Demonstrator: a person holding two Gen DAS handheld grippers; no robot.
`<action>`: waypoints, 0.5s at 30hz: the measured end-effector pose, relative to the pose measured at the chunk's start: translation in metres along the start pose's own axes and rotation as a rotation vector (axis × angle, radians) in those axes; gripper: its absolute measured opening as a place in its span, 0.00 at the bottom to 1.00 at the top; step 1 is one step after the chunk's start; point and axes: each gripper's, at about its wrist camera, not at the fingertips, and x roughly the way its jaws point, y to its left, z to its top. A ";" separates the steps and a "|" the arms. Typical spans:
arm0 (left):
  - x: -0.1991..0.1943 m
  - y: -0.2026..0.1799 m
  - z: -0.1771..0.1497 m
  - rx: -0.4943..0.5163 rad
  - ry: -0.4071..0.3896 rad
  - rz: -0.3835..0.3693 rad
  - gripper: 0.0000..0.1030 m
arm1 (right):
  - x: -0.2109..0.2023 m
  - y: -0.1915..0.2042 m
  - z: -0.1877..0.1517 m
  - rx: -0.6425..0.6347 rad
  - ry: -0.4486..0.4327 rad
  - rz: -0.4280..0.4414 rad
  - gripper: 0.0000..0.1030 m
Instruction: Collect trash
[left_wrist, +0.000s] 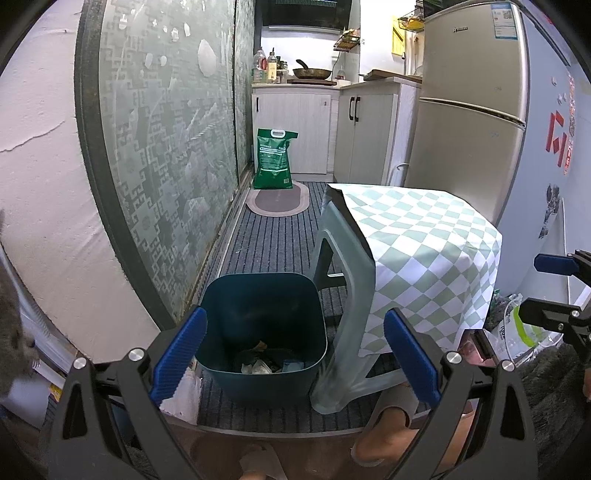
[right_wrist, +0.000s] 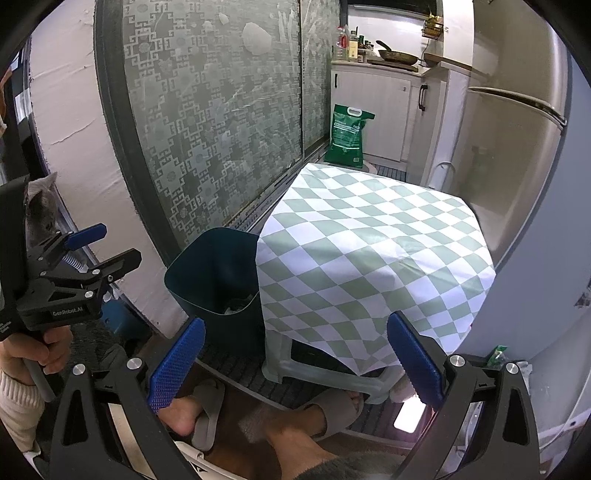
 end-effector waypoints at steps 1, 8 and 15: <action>0.000 0.000 0.000 0.000 0.001 0.000 0.96 | 0.001 0.001 0.000 -0.001 0.000 0.002 0.97; -0.001 0.005 0.000 -0.010 0.002 -0.009 0.96 | 0.003 0.005 0.003 -0.008 0.001 0.008 0.97; -0.002 0.007 0.000 -0.011 0.002 -0.004 0.96 | 0.004 0.005 0.004 -0.008 0.000 0.007 0.97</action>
